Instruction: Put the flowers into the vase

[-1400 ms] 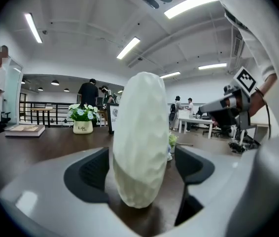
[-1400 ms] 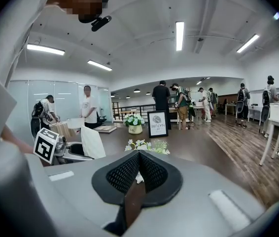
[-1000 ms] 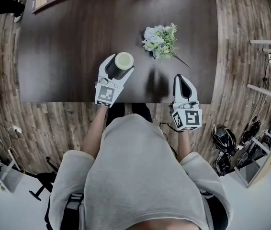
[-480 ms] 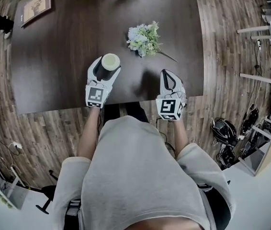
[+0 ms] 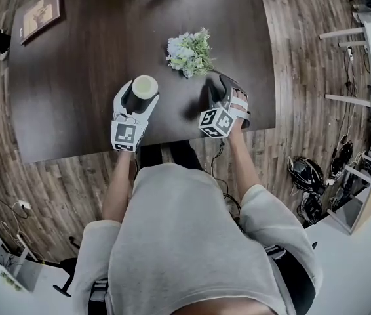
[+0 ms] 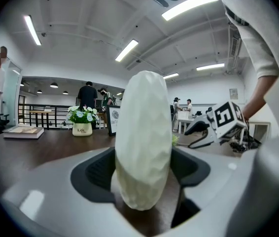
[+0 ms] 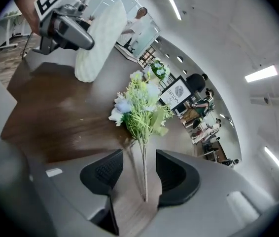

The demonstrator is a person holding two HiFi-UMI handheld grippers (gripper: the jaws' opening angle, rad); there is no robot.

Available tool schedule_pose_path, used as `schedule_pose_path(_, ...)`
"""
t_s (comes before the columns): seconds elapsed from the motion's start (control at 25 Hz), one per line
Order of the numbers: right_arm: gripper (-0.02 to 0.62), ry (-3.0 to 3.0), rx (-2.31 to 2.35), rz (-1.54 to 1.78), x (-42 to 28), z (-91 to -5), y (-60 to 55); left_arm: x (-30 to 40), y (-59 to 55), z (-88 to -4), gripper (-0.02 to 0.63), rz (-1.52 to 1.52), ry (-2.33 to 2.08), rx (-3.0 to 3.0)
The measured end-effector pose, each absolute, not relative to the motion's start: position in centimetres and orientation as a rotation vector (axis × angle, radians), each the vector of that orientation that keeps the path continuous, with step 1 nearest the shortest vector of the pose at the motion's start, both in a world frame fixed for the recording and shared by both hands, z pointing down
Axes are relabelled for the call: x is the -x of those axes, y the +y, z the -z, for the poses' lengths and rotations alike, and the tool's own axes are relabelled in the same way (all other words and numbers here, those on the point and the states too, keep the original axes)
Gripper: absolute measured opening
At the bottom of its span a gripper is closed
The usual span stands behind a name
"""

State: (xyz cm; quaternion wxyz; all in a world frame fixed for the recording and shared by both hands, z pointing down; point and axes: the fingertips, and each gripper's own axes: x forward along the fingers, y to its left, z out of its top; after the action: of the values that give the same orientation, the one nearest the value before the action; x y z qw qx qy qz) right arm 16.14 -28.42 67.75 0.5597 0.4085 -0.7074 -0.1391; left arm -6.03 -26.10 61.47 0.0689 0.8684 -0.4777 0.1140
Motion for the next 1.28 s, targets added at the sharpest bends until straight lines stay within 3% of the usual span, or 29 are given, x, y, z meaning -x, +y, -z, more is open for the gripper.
schedule_pose_path(0.36, 0.171, -1.604, -0.908, 0.28, -16.1, -70.9, -33.4, 6.0, -26.0, -61.4, 0.344, -0.335, -1.445, -2.609)
schedule_pose_path(0.48, 0.078, -1.59, -0.922, 0.308, -16.2, -71.0, -34.0, 5.8, -25.9, -61.5, 0.344, -0.332, -1.443, -2.609)
schedule_pose_path(1.0, 0.043, -1.686, -1.066, 0.215, -16.3, -69.1, -34.5, 6.0, -26.1, -61.5, 0.344, -0.335, -1.441, -2.603)
schedule_pose_path(1.28, 0.04, -1.998, -1.418, -0.216, -16.3, -63.9, -36.0, 6.0, -26.1, -61.6, 0.344, -0.335, -1.439, -2.595)
